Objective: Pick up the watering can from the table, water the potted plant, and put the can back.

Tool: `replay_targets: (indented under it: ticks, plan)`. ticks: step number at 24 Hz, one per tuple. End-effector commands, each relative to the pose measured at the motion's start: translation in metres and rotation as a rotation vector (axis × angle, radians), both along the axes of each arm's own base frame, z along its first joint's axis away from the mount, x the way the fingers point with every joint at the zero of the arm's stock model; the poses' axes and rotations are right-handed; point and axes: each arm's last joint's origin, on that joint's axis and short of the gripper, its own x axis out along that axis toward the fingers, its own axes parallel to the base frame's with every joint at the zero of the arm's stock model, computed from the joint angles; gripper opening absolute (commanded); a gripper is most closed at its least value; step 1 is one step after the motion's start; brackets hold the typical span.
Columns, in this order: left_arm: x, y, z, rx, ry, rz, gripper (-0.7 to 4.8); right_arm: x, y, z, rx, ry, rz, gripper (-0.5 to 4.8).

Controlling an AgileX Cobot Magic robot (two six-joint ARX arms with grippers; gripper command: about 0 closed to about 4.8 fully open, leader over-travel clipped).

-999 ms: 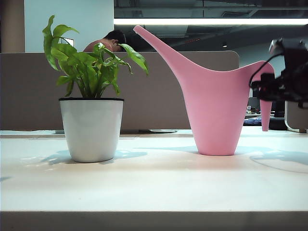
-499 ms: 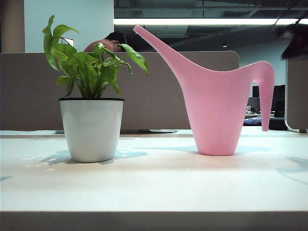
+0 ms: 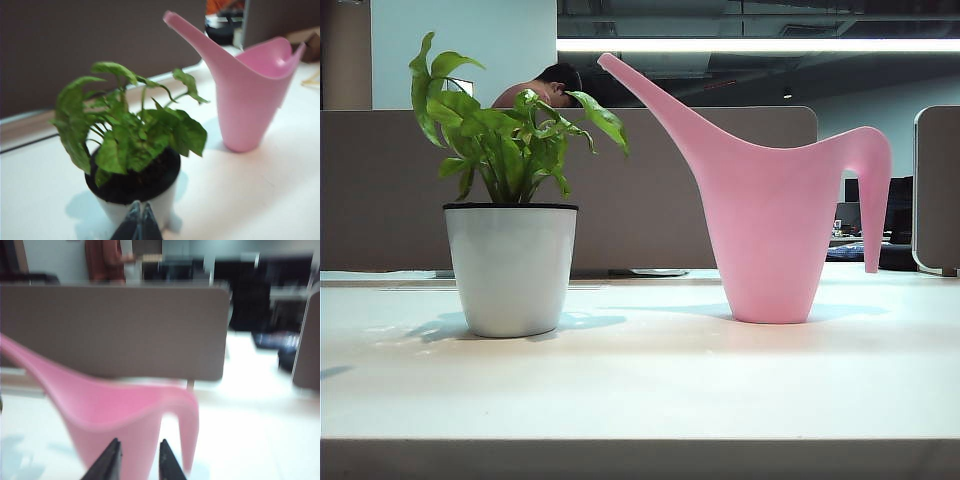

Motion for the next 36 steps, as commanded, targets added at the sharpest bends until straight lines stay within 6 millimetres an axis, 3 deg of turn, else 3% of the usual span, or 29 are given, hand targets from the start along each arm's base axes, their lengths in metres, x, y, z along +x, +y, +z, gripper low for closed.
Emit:
replay_targets:
  ticks: [1,3,7,15,19,27,36]
  plan:
    - [0.004,0.002,-0.009,-0.062,-0.012,0.103,-0.05,-0.013,0.000,-0.005,0.028,0.040,0.000,0.88]
    - [0.006,0.001,-0.019,-0.074,-0.042,0.102,-0.05,-0.014,0.000,-0.009,0.018,0.028,-0.008,0.83]
    - [0.005,0.002,-0.055,-0.117,-0.054,0.105,-0.05,-0.017,-0.001,-0.034,-0.001,0.034,-0.034,0.44]
    - [-0.011,0.007,-0.075,-0.137,-0.099,0.103,-0.05,-0.025,-0.001,-0.061,0.000,0.039,-0.025,0.43]
    - [-0.019,0.011,-0.097,-0.127,-0.076,0.178,-0.05,-0.024,-0.001,-0.078,0.000,0.063,-0.030,0.43]
    - [-0.027,0.016,-0.109,-0.136,-0.094,0.244,-0.05,-0.017,-0.001,-0.121,-0.003,0.172,-0.028,0.44]
    - [-0.030,0.017,-0.119,-0.127,-0.074,0.244,-0.05,-0.021,-0.001,-0.134,-0.003,0.140,-0.029,0.44]
